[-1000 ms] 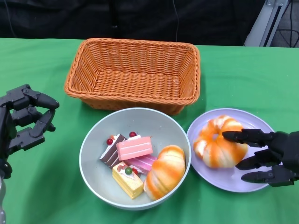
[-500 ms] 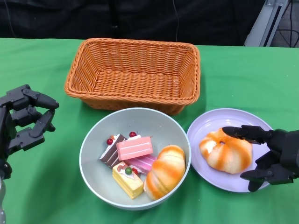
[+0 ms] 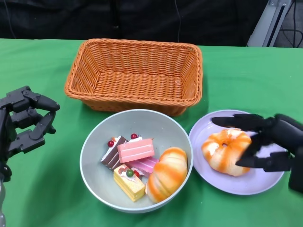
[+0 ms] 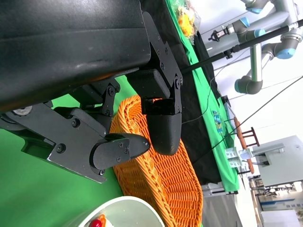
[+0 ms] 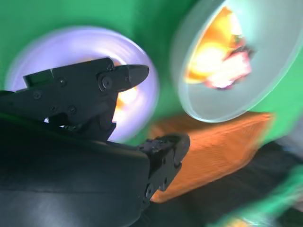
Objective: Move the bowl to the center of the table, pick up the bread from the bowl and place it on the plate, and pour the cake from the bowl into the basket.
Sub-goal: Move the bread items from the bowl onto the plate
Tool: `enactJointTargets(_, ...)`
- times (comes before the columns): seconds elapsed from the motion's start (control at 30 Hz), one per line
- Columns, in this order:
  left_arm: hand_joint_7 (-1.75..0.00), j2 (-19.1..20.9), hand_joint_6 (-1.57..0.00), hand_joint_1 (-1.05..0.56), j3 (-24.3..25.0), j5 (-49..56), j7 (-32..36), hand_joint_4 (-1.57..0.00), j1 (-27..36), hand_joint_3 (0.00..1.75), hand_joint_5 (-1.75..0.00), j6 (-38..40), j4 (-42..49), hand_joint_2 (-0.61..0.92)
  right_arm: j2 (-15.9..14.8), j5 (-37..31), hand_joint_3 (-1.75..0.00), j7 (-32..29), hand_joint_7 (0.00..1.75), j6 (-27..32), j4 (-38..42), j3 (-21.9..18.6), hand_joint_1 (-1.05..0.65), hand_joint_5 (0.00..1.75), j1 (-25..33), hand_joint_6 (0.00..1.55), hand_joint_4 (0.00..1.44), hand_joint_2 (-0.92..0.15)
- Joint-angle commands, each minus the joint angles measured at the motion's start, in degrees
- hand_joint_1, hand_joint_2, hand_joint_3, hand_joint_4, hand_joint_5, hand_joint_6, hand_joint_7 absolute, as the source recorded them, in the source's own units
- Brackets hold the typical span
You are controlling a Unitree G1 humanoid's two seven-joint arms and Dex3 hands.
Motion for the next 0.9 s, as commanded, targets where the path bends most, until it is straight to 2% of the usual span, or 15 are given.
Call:
enactJointTargets(0.03,-1.07,1.1,-0.84,-0.15,0.1,0.2,0.0,-0.80,-0.8,0.67,-1.47,-1.0,1.2,0.72,-1.8,-2.3,-0.04,-0.8,0.02,-4.6,-4.9,0.0,-0.43,0.11,-1.0,0.57,0.79,-0.92)
enactJointTargets(0.23,-1.09,0.7,-0.84,-0.15,-0.5,0.8,0.4,-0.80,-0.9,0.69,-1.49,-1.8,1.6,0.72,-1.5,-3.1,-0.01,2.2,0.00,-3.2,-12.4,2.4,-0.59,0.05,-5.5,0.53,0.72,-0.90)
enactJointTargets(0.47,-1.10,0.5,-0.84,-0.16,-1.2,1.2,1.0,-0.80,-0.7,0.70,-1.50,-2.2,1.6,0.72,-1.4,-4.7,0.00,4.4,0.02,-5.7,-10.5,5.8,-0.65,0.04,-12.5,0.60,0.74,-0.89)
enactJointTargets(0.63,-1.10,0.2,-0.83,-0.15,-1.4,1.0,0.8,-0.80,-0.4,0.70,-1.50,-2.2,1.4,0.71,-0.6,-9.5,0.00,2.6,0.03,-13.6,-4.2,9.1,-0.66,0.06,-18.6,0.66,0.81,-0.87)
enactJointTargets(0.9,-1.10,0.1,-0.84,-0.16,-1.8,1.3,0.8,-0.81,-0.2,0.70,-1.50,-2.7,1.3,0.71,2.2,-17.1,0.00,-1.2,0.01,-22.2,7.8,14.3,-0.70,0.04,-27.2,0.68,0.85,-0.87)
